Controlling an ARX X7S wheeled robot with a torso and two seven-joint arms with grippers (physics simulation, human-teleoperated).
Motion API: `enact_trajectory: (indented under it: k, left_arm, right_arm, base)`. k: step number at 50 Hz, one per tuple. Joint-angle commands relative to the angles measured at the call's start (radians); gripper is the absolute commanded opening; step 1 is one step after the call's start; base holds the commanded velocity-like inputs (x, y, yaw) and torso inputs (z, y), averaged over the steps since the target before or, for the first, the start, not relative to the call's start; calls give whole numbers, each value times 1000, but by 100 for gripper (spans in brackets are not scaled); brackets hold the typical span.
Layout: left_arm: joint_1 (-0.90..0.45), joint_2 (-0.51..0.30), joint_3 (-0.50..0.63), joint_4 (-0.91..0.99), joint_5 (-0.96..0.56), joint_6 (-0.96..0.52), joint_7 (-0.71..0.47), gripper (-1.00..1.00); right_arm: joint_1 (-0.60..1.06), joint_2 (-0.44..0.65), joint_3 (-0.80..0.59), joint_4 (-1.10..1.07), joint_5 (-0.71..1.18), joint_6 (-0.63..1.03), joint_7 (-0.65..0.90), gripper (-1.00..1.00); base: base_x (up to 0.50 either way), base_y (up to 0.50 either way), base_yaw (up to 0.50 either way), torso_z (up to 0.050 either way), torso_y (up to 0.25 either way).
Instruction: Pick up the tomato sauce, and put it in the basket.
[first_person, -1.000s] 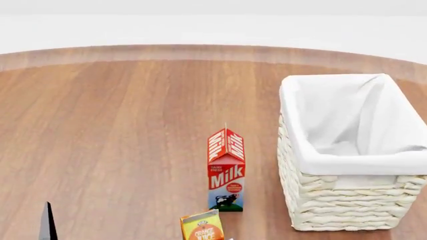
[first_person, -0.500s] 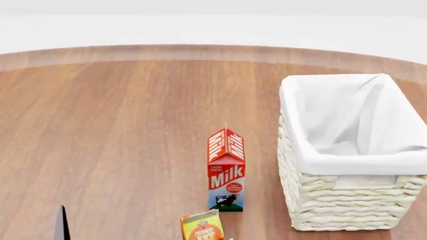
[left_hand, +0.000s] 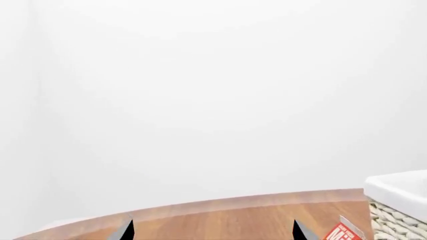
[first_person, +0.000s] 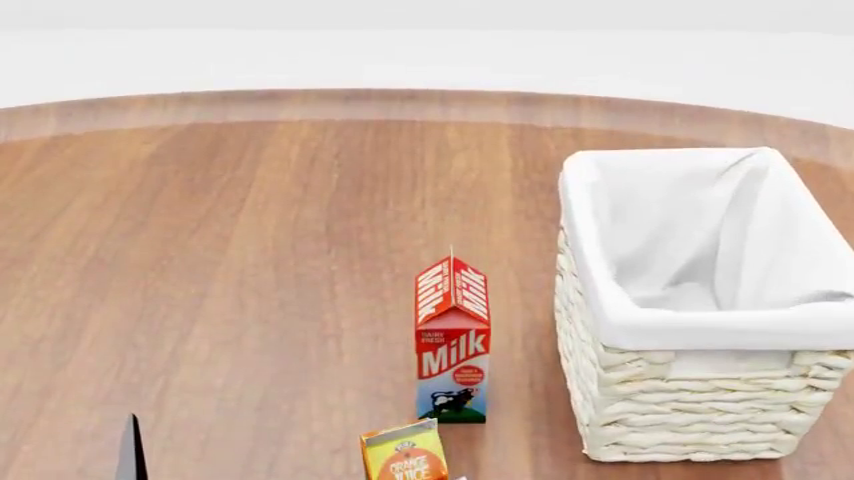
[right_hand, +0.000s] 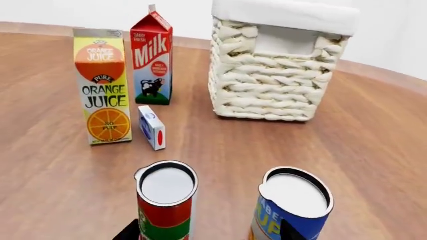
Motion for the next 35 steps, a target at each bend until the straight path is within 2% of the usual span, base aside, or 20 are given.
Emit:
enact_trajectory:
  k: [1, 5, 18, 35]
  left_arm:
    - [-4, -5, 6, -5, -3, -2, -8, 100]
    - [-2, -8, 11, 3, 2, -5, -11, 100]
    - [-8, -14, 19, -8, -3, -7, -17, 100]
    - [-11, -22, 25, -10, -7, -8, -26, 100]
  right_arm:
    - [18, 11, -29, -1, -18, -10, 12, 100]
    - [41, 19, -41, -3, 42, 48, -2, 100]
    - [100, 37, -57, -2, 28, 87, 26, 100]
    - [152, 51, -124, 75, -20, 58, 23, 100]
  base:
    - [0, 0, 0, 0, 0]
    - [0, 0, 0, 0, 0]
    - [0, 0, 0, 0, 0]
    - [0, 0, 0, 0, 0]
